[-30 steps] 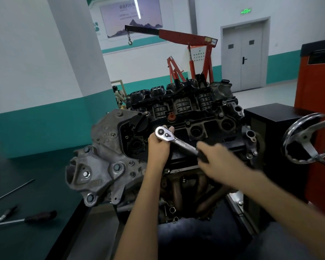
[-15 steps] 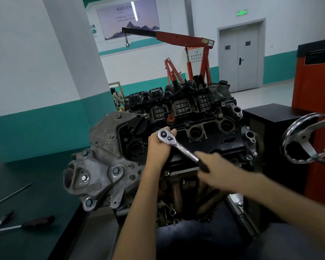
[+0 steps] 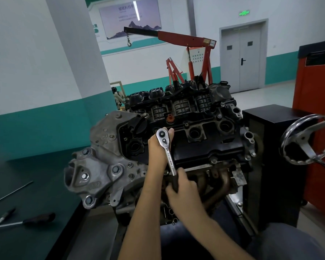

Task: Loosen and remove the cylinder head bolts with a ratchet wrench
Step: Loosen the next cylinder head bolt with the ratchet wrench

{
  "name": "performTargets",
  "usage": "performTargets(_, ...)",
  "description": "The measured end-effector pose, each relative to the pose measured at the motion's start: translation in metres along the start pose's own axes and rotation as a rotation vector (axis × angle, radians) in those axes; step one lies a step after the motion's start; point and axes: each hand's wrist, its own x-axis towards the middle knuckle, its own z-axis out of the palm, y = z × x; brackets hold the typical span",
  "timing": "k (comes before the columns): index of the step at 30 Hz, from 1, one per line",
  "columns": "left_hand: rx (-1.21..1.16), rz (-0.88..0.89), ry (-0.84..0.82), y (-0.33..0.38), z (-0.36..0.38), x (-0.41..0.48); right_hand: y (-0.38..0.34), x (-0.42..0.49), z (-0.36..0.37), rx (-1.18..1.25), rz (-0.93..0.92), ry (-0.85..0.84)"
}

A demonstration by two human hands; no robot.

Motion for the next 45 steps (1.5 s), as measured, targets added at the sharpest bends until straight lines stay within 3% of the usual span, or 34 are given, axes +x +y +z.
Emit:
performTargets(3, 0.018, -0.001, 0.015, 0.000, -0.001, 0.001, -0.003, 0.000, 0.008, 0.060, 0.013, -0.007)
performTargets(12, 0.010, 0.034, -0.100, -0.001, -0.005, 0.003, 0.006, 0.070, -0.128, -0.499, -0.264, -0.357)
performTargets(16, -0.028, 0.025, -0.036, 0.000, -0.006, -0.003, 0.001, 0.081, -0.137, -0.679, -0.313, -0.297)
performTargets(18, -0.040, 0.031, -0.009, 0.001, -0.004, -0.007, 0.007, 0.065, -0.123, -0.595, -0.280, -0.222)
performTargets(23, -0.057, -0.014, 0.064, 0.004, 0.003, -0.007, 0.007, 0.008, -0.033, -0.067, -0.076, -0.057)
performTargets(28, 0.065, 0.030, 0.038, 0.003, -0.003, -0.005, -0.006, 0.003, 0.006, 0.099, -0.015, -0.021)
performTargets(31, -0.012, -0.034, -0.012, 0.000, -0.005, 0.001, 0.005, 0.018, -0.039, -0.110, -0.111, -0.151)
performTargets(35, 0.039, 0.005, -0.097, 0.003, -0.007, 0.006, 0.000, 0.076, -0.136, -0.607, -0.286, -0.340)
performTargets(37, 0.048, 0.011, -0.093, 0.002, -0.009, 0.006, -0.018, 0.106, -0.159, -0.870, -0.409, -0.384)
performTargets(39, 0.013, -0.008, -0.061, -0.001, -0.012, 0.002, -0.027, 0.119, -0.160, -0.980, -0.500, -0.363)
performTargets(42, -0.047, -0.021, -0.034, -0.002, -0.010, -0.003, -0.008, 0.094, -0.141, -0.848, -0.410, -0.256)
performTargets(45, -0.063, -0.008, -0.005, 0.004, 0.000, -0.007, 0.017, 0.039, -0.087, -0.387, -0.190, -0.159)
